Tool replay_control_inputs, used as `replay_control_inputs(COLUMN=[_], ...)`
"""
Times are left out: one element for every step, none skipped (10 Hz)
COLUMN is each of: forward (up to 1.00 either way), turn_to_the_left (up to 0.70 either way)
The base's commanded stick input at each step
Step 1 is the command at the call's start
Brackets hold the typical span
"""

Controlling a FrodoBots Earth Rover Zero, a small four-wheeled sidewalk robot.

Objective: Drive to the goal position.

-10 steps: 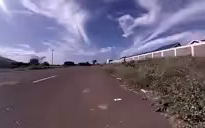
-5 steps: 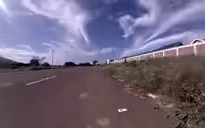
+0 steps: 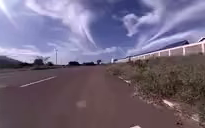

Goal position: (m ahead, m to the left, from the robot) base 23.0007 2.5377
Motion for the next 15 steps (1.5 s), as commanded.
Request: replay_control_inputs(forward=[0.85,0.85,0.85,0.85,0.85,0.85,0.85,0.85,0.85,0.85,0.85,0.85,0.85,0.85,0.85], turn_to_the_left=[0.0,0.0,0.0,0.0,0.0,0.0,0.0,0.0,0.0,0.0,0.0,0.0,0.0,0.0,0.0])
